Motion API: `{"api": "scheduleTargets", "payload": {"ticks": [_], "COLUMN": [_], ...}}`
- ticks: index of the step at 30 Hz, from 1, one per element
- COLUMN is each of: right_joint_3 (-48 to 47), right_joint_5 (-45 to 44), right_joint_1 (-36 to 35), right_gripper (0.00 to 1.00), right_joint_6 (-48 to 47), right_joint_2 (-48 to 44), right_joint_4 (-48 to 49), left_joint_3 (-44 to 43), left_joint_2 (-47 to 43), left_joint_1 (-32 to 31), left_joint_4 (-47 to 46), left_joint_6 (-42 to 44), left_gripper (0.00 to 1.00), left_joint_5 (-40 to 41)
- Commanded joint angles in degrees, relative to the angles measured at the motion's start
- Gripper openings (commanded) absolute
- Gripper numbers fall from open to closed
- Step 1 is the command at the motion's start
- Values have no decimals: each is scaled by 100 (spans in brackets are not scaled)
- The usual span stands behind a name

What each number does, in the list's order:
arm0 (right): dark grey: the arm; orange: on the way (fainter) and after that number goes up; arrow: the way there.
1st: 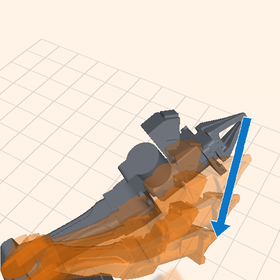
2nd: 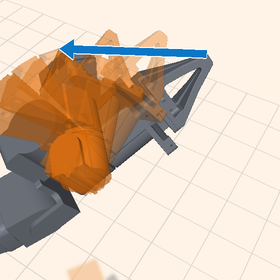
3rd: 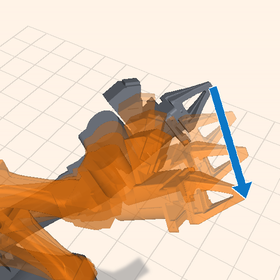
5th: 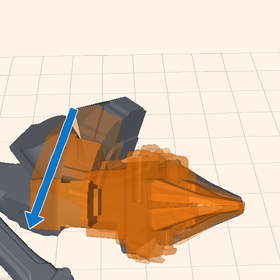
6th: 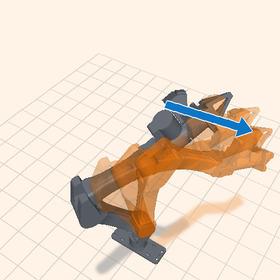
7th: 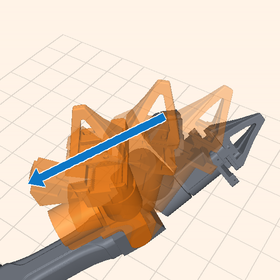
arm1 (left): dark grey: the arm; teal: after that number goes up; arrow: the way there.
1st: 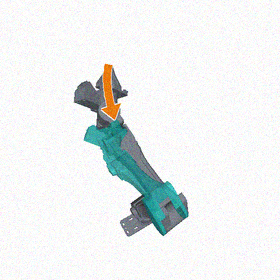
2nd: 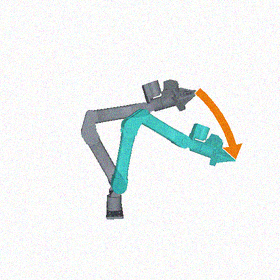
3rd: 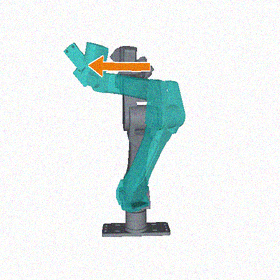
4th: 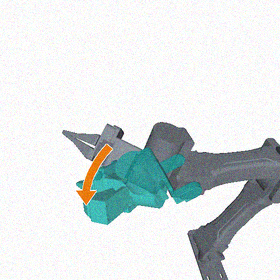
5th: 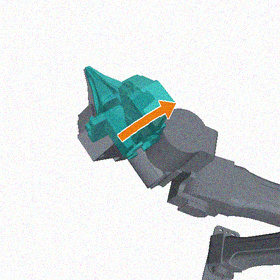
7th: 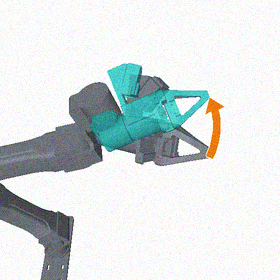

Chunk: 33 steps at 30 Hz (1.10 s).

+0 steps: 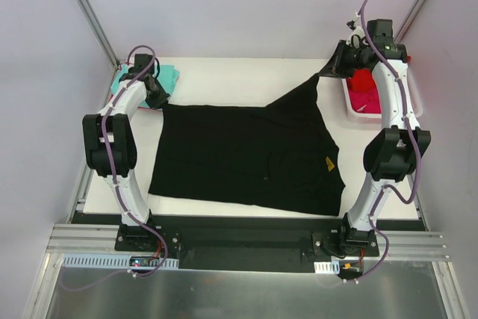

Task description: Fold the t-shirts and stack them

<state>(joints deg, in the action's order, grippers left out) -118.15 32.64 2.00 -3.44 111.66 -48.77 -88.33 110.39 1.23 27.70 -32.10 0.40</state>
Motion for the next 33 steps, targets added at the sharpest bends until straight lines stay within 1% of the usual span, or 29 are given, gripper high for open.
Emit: {"api": "scheduleTargets", "payload": {"ticks": [1, 6, 10, 11, 15, 21, 27, 32, 33], "right_joint_3": [169, 599, 1240, 1546, 2049, 2445, 2603, 3051, 3104], "right_joint_5": [102, 84, 49, 32, -39, -127, -258, -338, -346], "right_joint_1": [-24, -33, -59, -68, -77, -138, -191, -191, -287], "right_gripper": [1, 1, 1, 1, 1, 1, 1, 1, 1], "right_joint_6": [28, 28, 28, 28, 19, 28, 37, 28, 28], "right_joint_2": [-758, -1110, -1505, -1672, -2006, -2402, -2675, -3044, -3097], "right_joint_4": [26, 35, 96, 131, 167, 96, -141, -159, -185], "left_joint_3": [150, 404, 580, 624, 738, 1019, 1380, 1608, 1644], "left_joint_2": [-386, -588, -773, -808, -957, -1265, -1625, -1828, -1880], "left_joint_1": [96, 140, 175, 175, 175, 175, 175, 175, 175], "left_joint_4": [227, 253, 262, 271, 262, 253, 253, 262, 253], "left_joint_6": [116, 142, 151, 160, 151, 107, 81, 72, 72], "left_gripper": [0, 0, 0, 0, 0, 0, 0, 0, 0], "left_joint_5": [47, 47, 65, 48, 12, -32, -32, -32, -32]}}
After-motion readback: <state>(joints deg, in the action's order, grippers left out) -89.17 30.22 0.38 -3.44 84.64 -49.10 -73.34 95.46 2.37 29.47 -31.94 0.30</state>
